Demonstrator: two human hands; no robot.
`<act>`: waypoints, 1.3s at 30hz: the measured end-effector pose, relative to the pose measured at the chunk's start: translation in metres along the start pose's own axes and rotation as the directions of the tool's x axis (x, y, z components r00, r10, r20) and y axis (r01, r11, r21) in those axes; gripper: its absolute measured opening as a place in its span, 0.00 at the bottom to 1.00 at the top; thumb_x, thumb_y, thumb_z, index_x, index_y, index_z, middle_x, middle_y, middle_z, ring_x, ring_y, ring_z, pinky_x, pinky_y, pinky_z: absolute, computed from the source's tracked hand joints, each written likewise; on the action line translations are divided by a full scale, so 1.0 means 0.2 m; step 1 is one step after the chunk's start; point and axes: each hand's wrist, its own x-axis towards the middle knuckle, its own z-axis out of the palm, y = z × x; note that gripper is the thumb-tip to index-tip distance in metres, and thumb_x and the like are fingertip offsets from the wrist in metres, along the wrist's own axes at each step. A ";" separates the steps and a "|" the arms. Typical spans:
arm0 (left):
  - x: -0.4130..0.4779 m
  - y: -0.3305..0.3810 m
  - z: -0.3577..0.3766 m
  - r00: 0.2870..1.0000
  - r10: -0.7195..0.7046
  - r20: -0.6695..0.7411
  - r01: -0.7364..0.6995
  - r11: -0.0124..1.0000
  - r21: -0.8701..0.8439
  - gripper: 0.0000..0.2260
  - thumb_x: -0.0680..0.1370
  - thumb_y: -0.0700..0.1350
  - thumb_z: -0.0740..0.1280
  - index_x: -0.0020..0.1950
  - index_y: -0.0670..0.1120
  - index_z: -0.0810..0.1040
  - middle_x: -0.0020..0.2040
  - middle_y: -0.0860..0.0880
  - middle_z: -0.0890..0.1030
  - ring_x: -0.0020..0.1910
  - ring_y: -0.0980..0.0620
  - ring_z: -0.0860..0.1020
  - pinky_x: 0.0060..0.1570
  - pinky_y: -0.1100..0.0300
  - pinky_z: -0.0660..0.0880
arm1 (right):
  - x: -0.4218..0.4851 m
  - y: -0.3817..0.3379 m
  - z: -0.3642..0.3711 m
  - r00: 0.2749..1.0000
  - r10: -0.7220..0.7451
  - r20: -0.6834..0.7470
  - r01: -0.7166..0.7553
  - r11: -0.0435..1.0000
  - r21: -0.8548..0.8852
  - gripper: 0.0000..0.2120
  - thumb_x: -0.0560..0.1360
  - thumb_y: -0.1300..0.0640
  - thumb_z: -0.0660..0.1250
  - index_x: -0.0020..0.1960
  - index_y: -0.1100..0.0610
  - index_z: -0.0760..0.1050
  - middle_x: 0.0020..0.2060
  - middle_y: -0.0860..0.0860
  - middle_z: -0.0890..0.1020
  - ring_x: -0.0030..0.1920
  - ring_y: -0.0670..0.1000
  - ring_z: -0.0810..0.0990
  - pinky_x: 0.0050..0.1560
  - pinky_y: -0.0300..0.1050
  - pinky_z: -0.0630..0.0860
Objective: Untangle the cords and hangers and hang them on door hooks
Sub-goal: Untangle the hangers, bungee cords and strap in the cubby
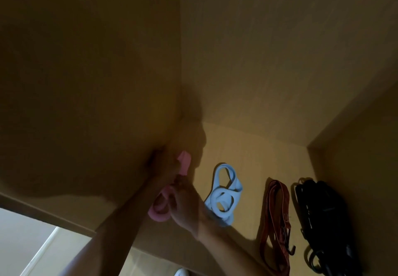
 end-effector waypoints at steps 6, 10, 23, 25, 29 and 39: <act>-0.02 0.07 0.01 0.885 0.351 0.307 -0.410 0.900 0.151 0.04 0.76 0.43 0.64 0.48 0.44 0.73 0.46 0.44 0.75 0.48 0.47 0.74 0.47 0.53 0.66 | -0.01 0.10 -0.12 0.998 0.067 -0.010 -0.066 0.996 0.066 0.20 0.72 0.53 0.51 0.47 0.58 0.80 0.51 0.57 0.79 0.55 0.55 0.75 0.56 0.45 0.72; 0.00 -0.03 0.08 0.893 0.294 0.341 -0.398 0.870 0.291 0.13 0.78 0.44 0.59 0.61 0.40 0.73 0.60 0.42 0.75 0.62 0.44 0.74 0.59 0.56 0.67 | -0.07 0.22 -0.17 0.987 0.161 -0.006 -0.160 0.985 0.068 0.12 0.73 0.60 0.56 0.45 0.59 0.79 0.49 0.54 0.78 0.56 0.52 0.74 0.56 0.39 0.69; -0.09 0.45 0.22 0.808 0.492 0.324 -0.548 0.830 0.107 0.07 0.77 0.44 0.61 0.39 0.47 0.70 0.48 0.41 0.80 0.50 0.42 0.78 0.44 0.55 0.71 | -0.30 0.48 -0.59 0.831 0.433 -0.350 -0.343 0.893 0.291 0.10 0.75 0.65 0.60 0.51 0.60 0.79 0.49 0.52 0.78 0.51 0.50 0.77 0.50 0.31 0.67; -0.14 0.53 0.25 0.764 0.524 0.377 -0.570 0.821 0.015 0.06 0.77 0.43 0.62 0.40 0.46 0.72 0.46 0.42 0.81 0.48 0.44 0.79 0.46 0.54 0.74 | -0.38 0.53 -0.68 0.742 0.486 -0.462 -0.409 0.874 0.263 0.11 0.73 0.65 0.62 0.53 0.60 0.79 0.50 0.54 0.79 0.53 0.52 0.77 0.55 0.37 0.70; -0.21 0.65 0.35 0.699 0.580 0.418 -0.585 0.800 -0.132 0.04 0.76 0.40 0.61 0.45 0.42 0.75 0.46 0.41 0.80 0.47 0.44 0.79 0.47 0.53 0.76 | -0.61 0.68 -0.84 0.469 0.667 -0.579 -0.741 0.654 0.153 0.21 0.75 0.52 0.64 0.65 0.60 0.70 0.60 0.58 0.75 0.62 0.58 0.71 0.64 0.53 0.68; -0.47 0.88 0.61 0.481 0.708 0.517 -0.736 0.647 -0.202 0.08 0.78 0.42 0.59 0.56 0.44 0.72 0.55 0.48 0.69 0.57 0.50 0.69 0.55 0.59 0.68 | -0.72 0.83 -0.70 0.228 0.950 -0.212 -0.971 0.238 0.021 0.52 0.69 0.37 0.67 0.75 0.62 0.41 0.71 0.60 0.62 0.71 0.60 0.62 0.71 0.54 0.59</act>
